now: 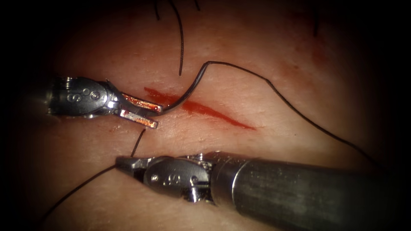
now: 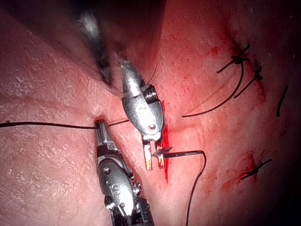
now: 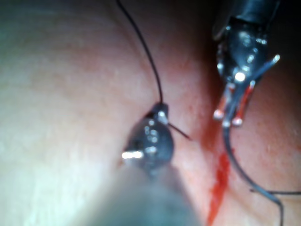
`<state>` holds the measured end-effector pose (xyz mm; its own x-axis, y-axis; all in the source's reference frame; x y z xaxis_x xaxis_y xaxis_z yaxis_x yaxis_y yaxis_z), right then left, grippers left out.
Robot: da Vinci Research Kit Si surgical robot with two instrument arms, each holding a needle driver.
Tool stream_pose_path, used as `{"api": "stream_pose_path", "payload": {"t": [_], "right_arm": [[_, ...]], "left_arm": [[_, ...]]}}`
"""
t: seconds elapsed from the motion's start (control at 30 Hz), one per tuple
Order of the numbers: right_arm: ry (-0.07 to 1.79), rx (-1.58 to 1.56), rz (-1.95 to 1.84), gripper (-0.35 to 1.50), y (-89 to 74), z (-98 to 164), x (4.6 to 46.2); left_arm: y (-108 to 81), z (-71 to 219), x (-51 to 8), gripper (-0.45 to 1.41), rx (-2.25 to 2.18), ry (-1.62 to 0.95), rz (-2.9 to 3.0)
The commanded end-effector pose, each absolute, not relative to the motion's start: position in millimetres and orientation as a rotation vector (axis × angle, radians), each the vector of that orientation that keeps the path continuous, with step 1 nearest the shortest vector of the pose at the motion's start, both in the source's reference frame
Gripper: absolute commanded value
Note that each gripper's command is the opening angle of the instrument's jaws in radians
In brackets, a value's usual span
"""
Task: Wound Closure
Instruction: Pull the thread all the way through the tissue using the right gripper, leaving a small piece on the end
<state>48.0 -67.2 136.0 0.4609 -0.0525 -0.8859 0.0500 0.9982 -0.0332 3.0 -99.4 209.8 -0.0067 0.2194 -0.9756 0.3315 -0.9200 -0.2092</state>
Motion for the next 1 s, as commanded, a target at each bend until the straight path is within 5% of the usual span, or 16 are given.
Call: {"api": "stream_pose_path", "payload": {"t": [0.03,1.0], "right_arm": [[1.093,-0.001,-0.064,-0.35,-67.9,136.3,48.8],[1.126,0.034,-0.135,-0.35,-72.6,133.7,50.0]], "left_arm": [[-100.0,210.4,2.5,-0.45,2.156,0.602,-2.087],[-99.9,210.3,2.7,-0.45,2.156,0.605,-2.085]]}}
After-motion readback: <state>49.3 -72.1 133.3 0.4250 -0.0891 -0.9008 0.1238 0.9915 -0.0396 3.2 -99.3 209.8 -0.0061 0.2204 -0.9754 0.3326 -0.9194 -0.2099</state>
